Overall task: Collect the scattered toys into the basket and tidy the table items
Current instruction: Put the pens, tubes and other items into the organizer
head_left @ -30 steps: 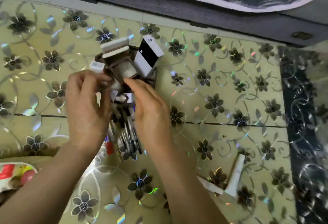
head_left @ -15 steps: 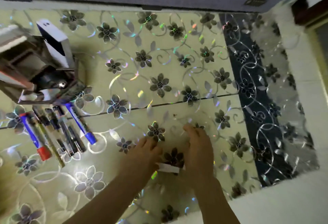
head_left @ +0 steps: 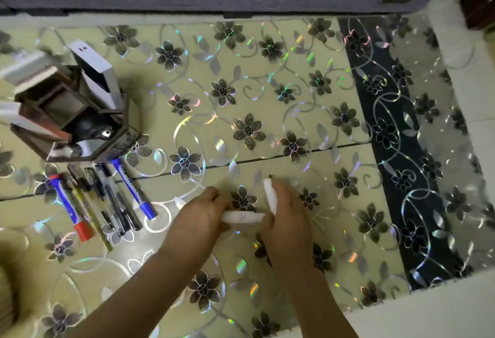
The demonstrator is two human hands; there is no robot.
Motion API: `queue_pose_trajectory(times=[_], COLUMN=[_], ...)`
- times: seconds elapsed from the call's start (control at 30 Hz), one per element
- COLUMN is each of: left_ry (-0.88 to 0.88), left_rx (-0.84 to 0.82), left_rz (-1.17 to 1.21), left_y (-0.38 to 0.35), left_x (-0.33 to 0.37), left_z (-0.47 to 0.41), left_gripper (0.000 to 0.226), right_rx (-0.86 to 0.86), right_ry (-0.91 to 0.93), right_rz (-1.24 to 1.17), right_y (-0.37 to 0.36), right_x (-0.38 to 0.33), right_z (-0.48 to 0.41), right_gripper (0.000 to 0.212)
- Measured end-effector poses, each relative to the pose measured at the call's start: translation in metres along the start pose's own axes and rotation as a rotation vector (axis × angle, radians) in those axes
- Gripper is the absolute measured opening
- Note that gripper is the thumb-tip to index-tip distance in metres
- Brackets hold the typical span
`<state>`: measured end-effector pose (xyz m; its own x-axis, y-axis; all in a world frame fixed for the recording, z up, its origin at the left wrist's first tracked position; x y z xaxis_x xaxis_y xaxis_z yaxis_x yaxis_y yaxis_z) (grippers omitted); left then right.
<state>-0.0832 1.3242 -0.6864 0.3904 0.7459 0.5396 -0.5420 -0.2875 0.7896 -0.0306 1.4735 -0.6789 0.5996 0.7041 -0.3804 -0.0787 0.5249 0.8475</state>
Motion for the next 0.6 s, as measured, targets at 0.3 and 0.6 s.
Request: queue_pose_trajectory(times=[0.3, 0.6], left_ry=[0.311, 0.523], left_rx=[0.461, 1.019], left_rz=[0.249, 0.315], left_y=[0.138, 0.251], left_x=[-0.079, -0.168], left_z=[0.063, 0.158], left_gripper=[0.026, 0.035], right_rx=[-0.035, -0.052], right_ry=[0.262, 0.481], right_rz=[-0.176, -0.291], right_y=[0.003, 0.002], right_x=[-0.131, -0.266], right_z=[0.02, 0.039], right_gripper=[0.03, 0.008])
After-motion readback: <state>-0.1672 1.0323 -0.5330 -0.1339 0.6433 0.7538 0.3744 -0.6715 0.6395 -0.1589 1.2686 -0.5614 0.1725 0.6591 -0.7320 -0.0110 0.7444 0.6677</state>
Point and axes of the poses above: each hand's wrist, its own z-axis away from the middle knuckle, its own y-axis out of the back of the hand, x = y × z, the point moved 7 cm from there along -z, towards the middle knuckle, and after that the axes turned 5 degrees about -y, right-handed, at the moved point
